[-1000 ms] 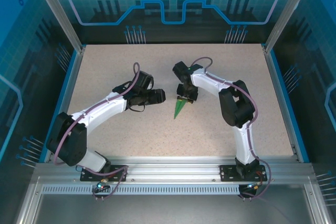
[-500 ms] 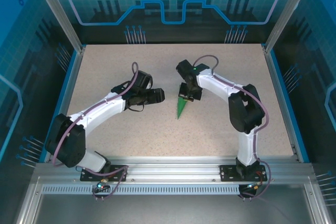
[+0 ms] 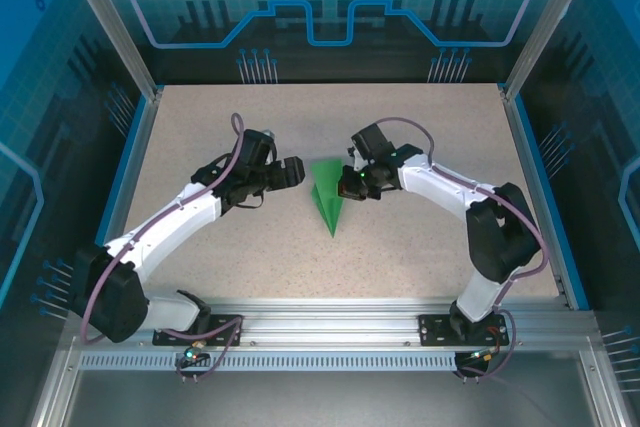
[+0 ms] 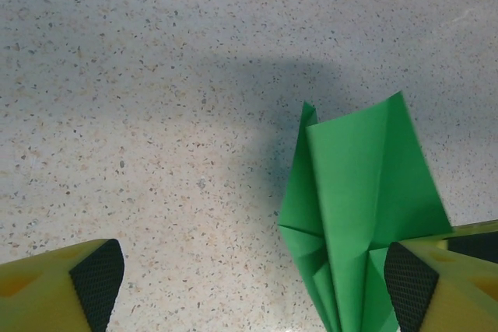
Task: Fold a paper plane with a square sheet of paper (fold left side to right side)
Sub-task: Turn over the paper plane at the center of the table, then pick up the paper plane at the center of the table.
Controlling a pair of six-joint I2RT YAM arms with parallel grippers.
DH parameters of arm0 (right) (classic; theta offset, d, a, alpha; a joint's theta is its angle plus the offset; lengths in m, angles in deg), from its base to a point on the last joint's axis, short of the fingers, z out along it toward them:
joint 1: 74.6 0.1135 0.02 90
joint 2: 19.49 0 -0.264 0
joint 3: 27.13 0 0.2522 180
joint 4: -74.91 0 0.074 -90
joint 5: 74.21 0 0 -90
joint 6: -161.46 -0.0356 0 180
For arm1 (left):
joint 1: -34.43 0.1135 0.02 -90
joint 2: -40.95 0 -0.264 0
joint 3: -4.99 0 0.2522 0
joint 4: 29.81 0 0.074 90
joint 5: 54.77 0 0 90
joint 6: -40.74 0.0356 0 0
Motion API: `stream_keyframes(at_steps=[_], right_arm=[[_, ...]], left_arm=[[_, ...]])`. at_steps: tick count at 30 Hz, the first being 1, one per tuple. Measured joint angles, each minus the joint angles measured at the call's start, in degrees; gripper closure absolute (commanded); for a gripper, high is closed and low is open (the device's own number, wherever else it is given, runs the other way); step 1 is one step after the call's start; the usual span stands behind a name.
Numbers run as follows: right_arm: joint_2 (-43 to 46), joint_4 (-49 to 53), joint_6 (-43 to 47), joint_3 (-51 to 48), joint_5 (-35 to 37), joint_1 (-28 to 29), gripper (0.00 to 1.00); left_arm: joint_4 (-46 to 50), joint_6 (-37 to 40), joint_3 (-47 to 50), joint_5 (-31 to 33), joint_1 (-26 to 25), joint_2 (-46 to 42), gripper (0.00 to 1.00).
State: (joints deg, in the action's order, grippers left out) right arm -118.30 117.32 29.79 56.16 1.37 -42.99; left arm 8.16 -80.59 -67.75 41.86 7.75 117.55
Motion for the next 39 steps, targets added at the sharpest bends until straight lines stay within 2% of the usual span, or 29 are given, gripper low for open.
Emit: stream_keyframes(at_steps=[5, 17, 22, 27, 30, 35, 39], right_arm=[[-1.97, -4.87, 1.31, -4.9, -2.86, -2.21, 1.0], [-2.05, -6.67, 5.09, -10.71, -1.84, -7.91, 1.0], [-2.05, -5.81, 6.82, -10.71, 0.59, -8.41, 0.83], [-0.7, -3.26, 8.76, -10.6, 3.04, -8.41, 0.58], [2.23, 0.17, 9.81, -9.44, 6.01, -7.98, 0.49], [6.6, 6.08, 11.21, -4.48, 10.62, -4.48, 0.47], [6.75, 8.26, 10.97, -3.06, 10.84, -1.31, 0.47]], left_arm=[[0.04, -0.02, 0.0, 0.02, 0.0, 0.11, 0.09], [0.2, -0.02, 0.0, 0.02, 0.0, 0.31, 0.07], [0.22, -0.02, 0.0, 0.02, 0.0, 0.33, 0.07], [0.22, -0.02, 0.0, 0.0, 0.0, 0.33, 0.07], [0.22, -0.02, 0.0, 0.0, 0.0, 0.35, 0.06], [0.2, -0.02, 0.0, 0.02, 0.0, 0.35, 0.06], [0.17, -0.02, 0.0, 0.02, 0.0, 0.46, 0.01]])
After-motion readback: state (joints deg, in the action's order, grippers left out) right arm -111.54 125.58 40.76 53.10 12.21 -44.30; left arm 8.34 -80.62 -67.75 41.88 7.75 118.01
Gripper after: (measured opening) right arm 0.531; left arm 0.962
